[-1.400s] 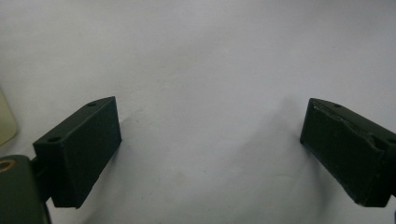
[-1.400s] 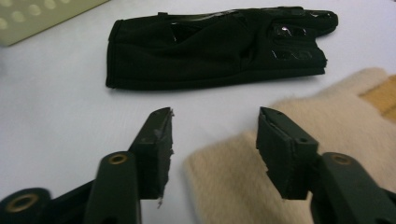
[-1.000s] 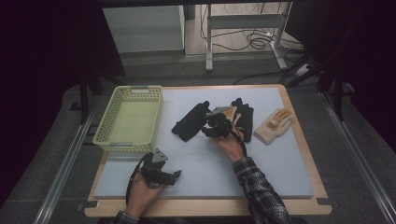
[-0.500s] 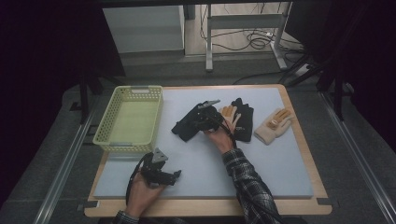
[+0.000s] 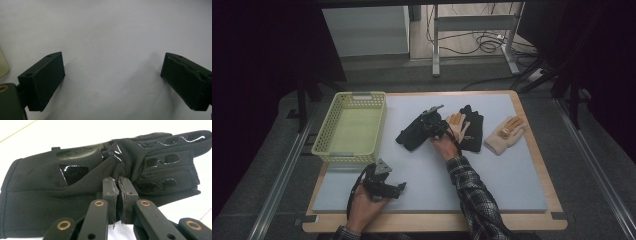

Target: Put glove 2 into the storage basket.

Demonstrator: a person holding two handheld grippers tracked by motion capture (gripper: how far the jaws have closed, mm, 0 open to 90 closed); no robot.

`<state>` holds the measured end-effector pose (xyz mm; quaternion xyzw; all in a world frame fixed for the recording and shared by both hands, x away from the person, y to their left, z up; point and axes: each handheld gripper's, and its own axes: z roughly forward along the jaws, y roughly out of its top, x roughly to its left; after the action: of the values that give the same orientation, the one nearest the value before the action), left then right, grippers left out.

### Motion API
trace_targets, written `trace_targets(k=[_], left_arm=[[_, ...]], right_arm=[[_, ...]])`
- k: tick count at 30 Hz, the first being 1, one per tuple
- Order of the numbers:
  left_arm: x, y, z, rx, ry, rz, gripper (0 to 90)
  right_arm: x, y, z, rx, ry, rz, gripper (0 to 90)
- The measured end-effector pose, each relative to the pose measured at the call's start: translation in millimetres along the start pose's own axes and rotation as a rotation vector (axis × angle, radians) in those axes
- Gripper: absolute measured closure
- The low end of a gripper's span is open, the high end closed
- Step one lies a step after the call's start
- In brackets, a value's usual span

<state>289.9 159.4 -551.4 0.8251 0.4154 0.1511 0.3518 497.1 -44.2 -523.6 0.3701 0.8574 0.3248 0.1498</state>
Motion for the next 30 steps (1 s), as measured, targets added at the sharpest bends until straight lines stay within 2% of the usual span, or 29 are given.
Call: trace_targets(k=[3, 7, 17, 22, 30], left_arm=[[0.1, 0.0, 0.0, 0.000, 0.000, 0.001, 5.5], [0.4, 0.1, -0.3, 0.004, 0.000, 0.005, 5.5], [0.8, 0.1, -0.4, 0.007, 0.000, 0.010, 5.5], [0.8, 0.1, -0.5, 0.007, 0.000, 0.009, 5.5], [0.8, 0.1, -0.5, 0.007, 0.000, 0.010, 5.5]], right_arm=[[0.3, 0.0, -5.7, -0.020, 0.003, -0.029, 84.5], [2.2, 0.9, -19.7, -0.052, 0.031, -0.040, 84.6], [16.1, -2.1, -60.4, -0.102, 0.084, -0.116, 84.6], [23.7, -9.1, -82.6, -0.116, 0.113, -0.161, 84.6], [35.0, -34.5, -125.8, -0.157, 0.206, -0.197, 84.5]])
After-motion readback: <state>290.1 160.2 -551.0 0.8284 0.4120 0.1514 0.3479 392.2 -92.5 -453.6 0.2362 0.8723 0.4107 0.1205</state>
